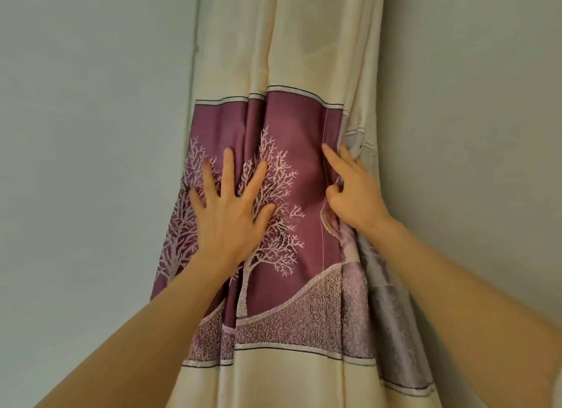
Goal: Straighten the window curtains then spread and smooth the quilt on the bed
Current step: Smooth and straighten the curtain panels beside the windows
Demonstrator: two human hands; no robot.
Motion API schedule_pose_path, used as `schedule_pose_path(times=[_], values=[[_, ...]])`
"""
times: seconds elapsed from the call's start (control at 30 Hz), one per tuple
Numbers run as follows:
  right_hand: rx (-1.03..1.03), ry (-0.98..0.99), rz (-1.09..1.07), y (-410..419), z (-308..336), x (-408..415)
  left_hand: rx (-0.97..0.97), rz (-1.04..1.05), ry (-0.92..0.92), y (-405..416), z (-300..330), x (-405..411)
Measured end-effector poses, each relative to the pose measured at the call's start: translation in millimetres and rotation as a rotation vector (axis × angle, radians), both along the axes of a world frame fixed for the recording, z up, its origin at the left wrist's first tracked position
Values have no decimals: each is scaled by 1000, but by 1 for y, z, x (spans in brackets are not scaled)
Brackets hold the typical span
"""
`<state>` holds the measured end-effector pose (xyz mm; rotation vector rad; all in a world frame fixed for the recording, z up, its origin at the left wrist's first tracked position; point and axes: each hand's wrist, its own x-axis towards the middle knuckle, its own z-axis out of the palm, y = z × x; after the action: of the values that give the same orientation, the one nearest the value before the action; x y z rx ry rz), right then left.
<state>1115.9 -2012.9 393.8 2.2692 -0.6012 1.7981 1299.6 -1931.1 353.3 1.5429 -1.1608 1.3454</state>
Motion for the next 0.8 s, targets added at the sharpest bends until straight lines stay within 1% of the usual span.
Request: schedule_pose_path(times=[0.1,0.2,0.33,0.4,0.5,0.6,0.8], values=[[16,-31,105,-24,6,33,-1,-9,-26,-23,5,16],[-17,-49,121,-49,11,66,3,15,-40,-50,10,30],[-118,20,23,-94,17,106,-20,92,-39,-91,16,56],[-172,24,-21,-107,17,117,-34,121,-35,-104,16,62],[-238,-14,-62,-122,14,125,-56,147,-32,-124,14,64],[-259,3,-84,-125,15,126,-68,166,-23,-127,16,66],[-190,107,-121,-108,18,112,41,183,1,-108,18,53]])
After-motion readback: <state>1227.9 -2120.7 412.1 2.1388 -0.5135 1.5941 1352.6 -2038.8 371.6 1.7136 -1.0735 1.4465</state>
